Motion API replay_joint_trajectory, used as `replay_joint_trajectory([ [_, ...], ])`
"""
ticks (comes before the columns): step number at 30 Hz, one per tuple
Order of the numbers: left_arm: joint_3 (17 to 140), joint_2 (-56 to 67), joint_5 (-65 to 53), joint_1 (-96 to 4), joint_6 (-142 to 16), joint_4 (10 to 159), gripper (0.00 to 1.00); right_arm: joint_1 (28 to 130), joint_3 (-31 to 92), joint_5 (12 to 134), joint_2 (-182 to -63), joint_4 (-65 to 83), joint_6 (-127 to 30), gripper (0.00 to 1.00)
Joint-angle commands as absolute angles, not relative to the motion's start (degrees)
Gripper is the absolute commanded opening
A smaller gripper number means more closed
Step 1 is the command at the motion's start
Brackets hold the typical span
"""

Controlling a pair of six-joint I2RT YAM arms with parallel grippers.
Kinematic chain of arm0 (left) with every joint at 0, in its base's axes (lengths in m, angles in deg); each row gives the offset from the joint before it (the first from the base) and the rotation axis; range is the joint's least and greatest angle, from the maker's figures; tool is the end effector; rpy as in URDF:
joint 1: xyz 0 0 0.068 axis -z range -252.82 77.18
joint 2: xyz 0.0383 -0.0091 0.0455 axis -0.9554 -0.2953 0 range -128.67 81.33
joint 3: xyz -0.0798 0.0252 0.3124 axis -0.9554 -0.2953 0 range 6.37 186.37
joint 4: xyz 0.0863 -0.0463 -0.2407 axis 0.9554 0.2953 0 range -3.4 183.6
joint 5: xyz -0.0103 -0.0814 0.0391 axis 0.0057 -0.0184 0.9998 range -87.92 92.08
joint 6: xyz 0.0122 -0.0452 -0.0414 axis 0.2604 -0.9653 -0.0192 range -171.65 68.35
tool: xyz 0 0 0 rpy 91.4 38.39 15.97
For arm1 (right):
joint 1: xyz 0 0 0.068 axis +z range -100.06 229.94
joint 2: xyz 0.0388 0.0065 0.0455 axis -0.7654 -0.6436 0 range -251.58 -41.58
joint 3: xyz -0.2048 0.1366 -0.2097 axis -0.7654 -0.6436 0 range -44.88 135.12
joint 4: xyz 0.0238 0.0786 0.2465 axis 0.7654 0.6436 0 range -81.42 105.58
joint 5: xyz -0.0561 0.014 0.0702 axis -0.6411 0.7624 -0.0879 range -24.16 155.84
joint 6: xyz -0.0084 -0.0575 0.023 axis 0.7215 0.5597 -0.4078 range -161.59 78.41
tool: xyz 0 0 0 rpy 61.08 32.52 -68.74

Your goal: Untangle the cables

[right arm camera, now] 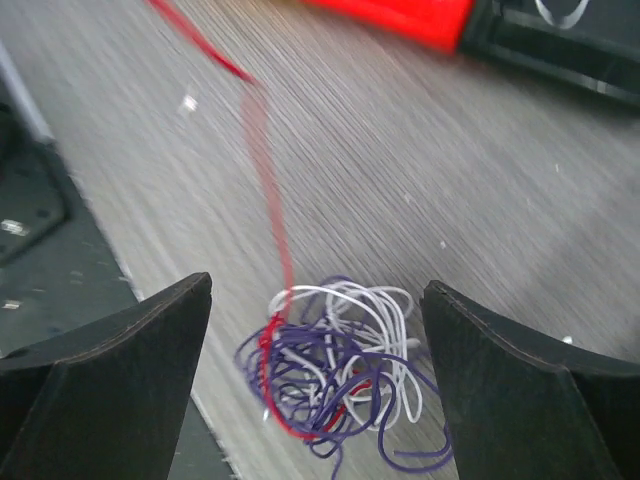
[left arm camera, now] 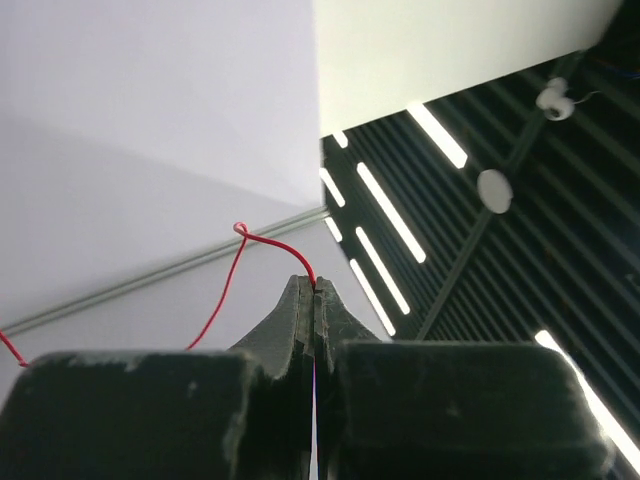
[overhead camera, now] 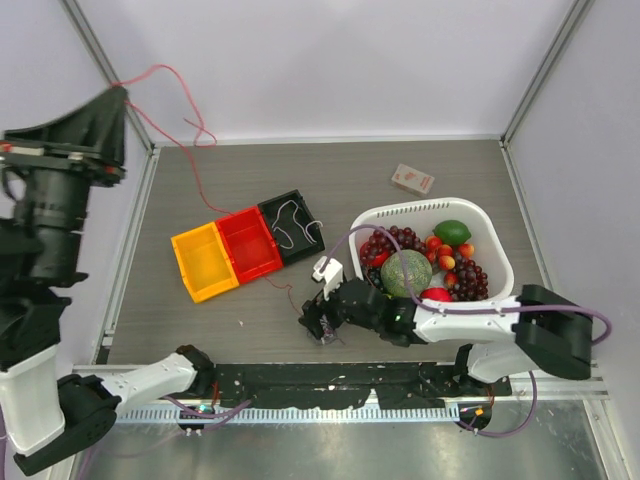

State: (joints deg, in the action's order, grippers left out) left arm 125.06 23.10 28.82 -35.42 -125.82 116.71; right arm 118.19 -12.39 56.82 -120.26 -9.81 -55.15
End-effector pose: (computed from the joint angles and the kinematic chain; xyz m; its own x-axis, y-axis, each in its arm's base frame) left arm 0.0304 0.0038 0.6823 -0.1157 -0.9931 -0.0166 0.4499 -0.0375 -0.8923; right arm 0.1095 0.2543 0.2328 -0.3710 -0.3051 -0.8771 -0.8013 0.5825 0.1363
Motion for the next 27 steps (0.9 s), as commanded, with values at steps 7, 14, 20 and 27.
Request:
replay_joint_trajectory([
  [7, 121.5, 23.51, 28.09, -35.21, -130.93, 118.33, 0.0, 118.41, -0.51, 66.55, -109.52, -5.75, -54.69, 0.92],
  [14, 132.3, 19.55, 27.31, -35.38, -129.61, 118.69, 0.0, 118.32, 7.59, 50.12, -120.14, -4.87, -55.47, 0.87],
  [20, 143.81, 13.24, 25.9, -35.3, -129.26, 113.42, 0.0, 118.41, 4.87, 47.29, -128.66, -11.63, -58.02, 0.59],
  [27, 154.47, 7.68, 29.23, -35.03, -127.58, 107.96, 0.0, 118.49, -9.36, 48.44, -126.32, -13.57, -58.56, 0.5],
])
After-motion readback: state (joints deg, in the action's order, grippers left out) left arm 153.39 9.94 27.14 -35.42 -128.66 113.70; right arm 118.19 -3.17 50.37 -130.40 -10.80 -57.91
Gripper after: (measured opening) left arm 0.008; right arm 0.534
